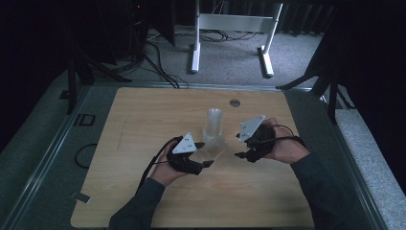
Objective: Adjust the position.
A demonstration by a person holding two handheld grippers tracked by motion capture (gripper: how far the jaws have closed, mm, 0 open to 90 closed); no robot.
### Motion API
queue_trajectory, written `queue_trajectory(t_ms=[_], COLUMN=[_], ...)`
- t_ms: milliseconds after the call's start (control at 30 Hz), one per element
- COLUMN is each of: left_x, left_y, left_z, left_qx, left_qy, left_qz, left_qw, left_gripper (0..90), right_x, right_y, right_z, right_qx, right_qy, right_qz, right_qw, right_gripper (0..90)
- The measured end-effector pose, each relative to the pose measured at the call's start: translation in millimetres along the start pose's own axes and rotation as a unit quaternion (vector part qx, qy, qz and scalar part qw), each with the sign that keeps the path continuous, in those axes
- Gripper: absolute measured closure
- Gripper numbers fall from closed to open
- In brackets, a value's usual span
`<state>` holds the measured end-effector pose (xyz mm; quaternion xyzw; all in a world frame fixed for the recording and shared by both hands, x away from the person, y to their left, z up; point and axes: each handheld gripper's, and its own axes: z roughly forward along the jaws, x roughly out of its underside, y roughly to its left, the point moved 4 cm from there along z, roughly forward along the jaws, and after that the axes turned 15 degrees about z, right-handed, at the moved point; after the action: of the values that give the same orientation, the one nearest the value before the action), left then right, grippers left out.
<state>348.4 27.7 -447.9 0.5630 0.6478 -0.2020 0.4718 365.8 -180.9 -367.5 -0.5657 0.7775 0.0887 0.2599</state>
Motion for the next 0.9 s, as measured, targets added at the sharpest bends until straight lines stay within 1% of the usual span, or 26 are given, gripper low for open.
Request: queue_trajectory(t_ms=[133,267,467,600,633,667,700,733,833,900], left_x=[0.3,0.5,-0.3,-0.8,-1.6,-2.0,-2.0,-2.2,-2.6,-2.8], left_y=[-1.5,-4.0,-7.5,-8.5,-9.7,-10.3,-10.3,-10.8,-12.2,-12.9], left_z=[2.7,5.6,9.8,11.4,13.7,14.2,14.2,14.7,16.2,16.9], left_qx=[0.005,0.01,0.018,0.02,0.023,0.024,0.024,0.026,0.027,0.03], left_qy=[0.01,0.019,0.034,0.035,0.04,0.041,0.041,0.046,0.049,0.053], left_qz=[0.007,0.013,0.027,0.028,0.033,0.034,0.034,0.04,0.044,0.047], left_qw=[0.9999,0.9997,0.9989,0.9988,0.9984,0.9983,0.9983,0.9978,0.9974,0.997], left_gripper=[29.9,30.0,30.1,30.1,30.1,30.2,30.2,30.2,30.2,30.2], right_x=[-2.5,-4.0,-5.6,-6.6,-6.6,-7.6,-7.6,-7.7,-9.0,-9.5], right_y=[3.0,5.5,10.2,11.6,11.6,12.4,12.4,13.2,15.1,16.2], right_z=[0.8,2.5,5.3,5.8,5.8,6.8,6.8,7.5,9.8,11.0], right_qx=[-0.005,-0.004,-0.005,-0.007,-0.007,-0.008,-0.008,-0.01,-0.012,-0.013], right_qy=[0.013,0.025,0.046,0.05,0.05,0.056,0.056,0.056,0.062,0.065], right_qz=[-0.011,-0.021,-0.033,-0.037,-0.037,-0.041,-0.041,-0.041,-0.046,-0.045], right_qw=[0.9998,0.9995,0.9984,0.998,0.998,0.9975,0.9975,0.9975,0.997,0.9968], right_gripper=[36.5,36.9,36.9,36.8,36.7,35.3,35.3,35.0,32.3,31.3])
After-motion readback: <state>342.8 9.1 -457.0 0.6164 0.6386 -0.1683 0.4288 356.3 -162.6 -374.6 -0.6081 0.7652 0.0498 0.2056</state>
